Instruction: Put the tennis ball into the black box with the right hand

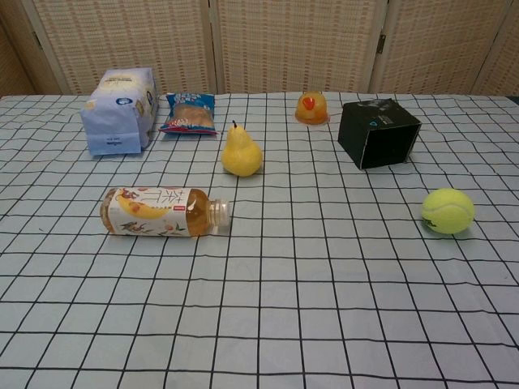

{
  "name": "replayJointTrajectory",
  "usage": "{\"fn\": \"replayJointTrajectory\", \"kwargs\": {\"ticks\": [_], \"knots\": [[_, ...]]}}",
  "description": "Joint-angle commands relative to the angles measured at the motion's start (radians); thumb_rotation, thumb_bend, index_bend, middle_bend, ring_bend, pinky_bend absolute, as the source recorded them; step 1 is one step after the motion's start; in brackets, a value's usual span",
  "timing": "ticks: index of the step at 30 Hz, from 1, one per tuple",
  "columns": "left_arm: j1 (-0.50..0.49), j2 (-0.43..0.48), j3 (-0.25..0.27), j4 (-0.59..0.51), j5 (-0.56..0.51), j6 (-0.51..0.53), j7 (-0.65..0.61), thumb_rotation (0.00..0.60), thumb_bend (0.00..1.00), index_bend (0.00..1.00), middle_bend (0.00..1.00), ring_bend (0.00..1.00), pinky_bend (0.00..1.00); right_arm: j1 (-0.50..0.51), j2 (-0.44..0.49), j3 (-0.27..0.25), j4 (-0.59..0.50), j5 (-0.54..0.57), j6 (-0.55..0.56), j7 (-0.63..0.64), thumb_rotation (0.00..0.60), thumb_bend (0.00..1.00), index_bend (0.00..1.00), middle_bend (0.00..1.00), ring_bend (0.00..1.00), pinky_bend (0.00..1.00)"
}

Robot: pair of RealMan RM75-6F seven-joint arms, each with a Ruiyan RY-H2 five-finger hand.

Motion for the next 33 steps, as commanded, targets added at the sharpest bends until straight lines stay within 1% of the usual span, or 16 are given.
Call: {"fn": "replayJointTrajectory", "kwargs": {"ticks": [1, 10, 15, 17, 18, 19, 20, 21, 22, 23, 24, 25, 26, 29, 31, 33], "knots": [[0.000, 0.000, 0.000, -0.001, 0.004, 0.003, -0.001, 0.600, 0.46, 0.21, 0.12, 0.10, 0.17, -0.001, -0.001, 0.000, 0.002, 0.000, 0.001, -0.001, 0.600, 0.26, 0.00, 0.00, 0.00, 0.01], [-0.002, 0.002, 0.007, -0.007, 0.011, -0.004, 0.002, 0.600, 0.46, 0.21, 0.12, 0.10, 0.17, 0.004, 0.000, 0.001, 0.002, 0.003, -0.005, 0.009, 0.600, 0.26, 0.00, 0.00, 0.00, 0.01], [-0.009, 0.008, 0.010, -0.008, 0.004, -0.026, -0.008, 0.600, 0.46, 0.21, 0.12, 0.10, 0.17, 0.007, -0.023, 0.001, 0.030, -0.005, -0.002, -0.014, 0.600, 0.26, 0.00, 0.00, 0.00, 0.01], [-0.008, 0.010, 0.011, -0.011, 0.001, -0.027, -0.007, 0.600, 0.46, 0.21, 0.12, 0.10, 0.17, 0.010, -0.037, -0.001, 0.051, -0.021, 0.007, -0.028, 0.600, 0.32, 0.00, 0.00, 0.00, 0.06], [-0.007, 0.011, 0.012, -0.013, 0.002, -0.025, -0.007, 0.600, 0.46, 0.21, 0.12, 0.10, 0.17, 0.011, -0.051, -0.001, 0.072, -0.036, 0.021, -0.036, 0.600, 0.36, 0.00, 0.00, 0.00, 0.09], [-0.006, 0.012, 0.013, -0.014, 0.003, -0.023, -0.007, 0.600, 0.46, 0.21, 0.12, 0.10, 0.17, 0.011, -0.064, 0.000, 0.090, -0.050, 0.036, -0.040, 0.600, 0.43, 0.01, 0.01, 0.01, 0.16], [-0.004, 0.013, 0.014, -0.016, 0.004, -0.022, -0.006, 0.600, 0.46, 0.21, 0.12, 0.10, 0.17, 0.011, -0.080, 0.003, 0.110, -0.063, 0.055, -0.044, 0.600, 0.49, 0.04, 0.05, 0.05, 0.27], [-0.003, 0.014, 0.015, -0.018, 0.004, -0.020, -0.006, 0.600, 0.46, 0.21, 0.12, 0.10, 0.17, 0.010, -0.096, 0.006, 0.130, -0.075, 0.074, -0.046, 0.600, 0.55, 0.10, 0.10, 0.11, 0.40], [-0.001, 0.015, 0.016, -0.020, 0.004, -0.018, -0.006, 0.600, 0.46, 0.21, 0.12, 0.10, 0.17, 0.007, -0.121, 0.011, 0.156, -0.089, 0.103, -0.041, 0.600, 0.60, 0.18, 0.18, 0.21, 0.54], [0.000, 0.016, 0.016, -0.021, 0.004, -0.017, -0.005, 0.600, 0.46, 0.21, 0.12, 0.10, 0.17, 0.005, -0.139, 0.014, 0.174, -0.096, 0.121, -0.032, 0.600, 0.67, 0.31, 0.29, 0.36, 0.70], [0.001, 0.017, 0.017, -0.023, 0.002, -0.018, -0.004, 0.600, 0.46, 0.21, 0.12, 0.10, 0.17, 0.004, -0.160, 0.015, 0.198, -0.106, 0.140, -0.018, 0.600, 0.73, 0.43, 0.39, 0.48, 0.79], [0.002, 0.018, 0.018, -0.025, 0.001, -0.019, -0.005, 0.600, 0.46, 0.21, 0.12, 0.10, 0.17, 0.003, -0.172, 0.014, 0.214, -0.111, 0.148, -0.013, 0.600, 0.80, 0.57, 0.49, 0.60, 0.86], [0.002, 0.019, 0.018, -0.027, -0.001, -0.019, -0.006, 0.600, 0.46, 0.21, 0.12, 0.10, 0.17, 0.002, -0.183, 0.014, 0.227, -0.113, 0.154, -0.012, 0.600, 0.85, 0.69, 0.57, 0.68, 0.91], [0.005, 0.023, 0.018, -0.034, -0.005, -0.017, -0.005, 0.600, 0.46, 0.21, 0.12, 0.10, 0.17, 0.003, -0.212, 0.017, 0.250, -0.111, 0.154, -0.047, 0.600, 0.94, 0.88, 0.71, 0.81, 0.98], [0.008, 0.024, 0.018, -0.037, -0.005, -0.014, -0.005, 0.600, 0.46, 0.21, 0.12, 0.10, 0.17, 0.008, -0.224, 0.012, 0.247, -0.108, 0.133, -0.090, 0.600, 0.96, 0.96, 0.80, 0.88, 1.00], [0.008, 0.026, 0.019, -0.040, -0.004, -0.015, -0.005, 0.600, 0.46, 0.21, 0.12, 0.10, 0.17, 0.018, -0.224, 0.001, 0.231, -0.106, 0.093, -0.131, 0.600, 0.97, 0.98, 0.85, 0.91, 1.00]]}}
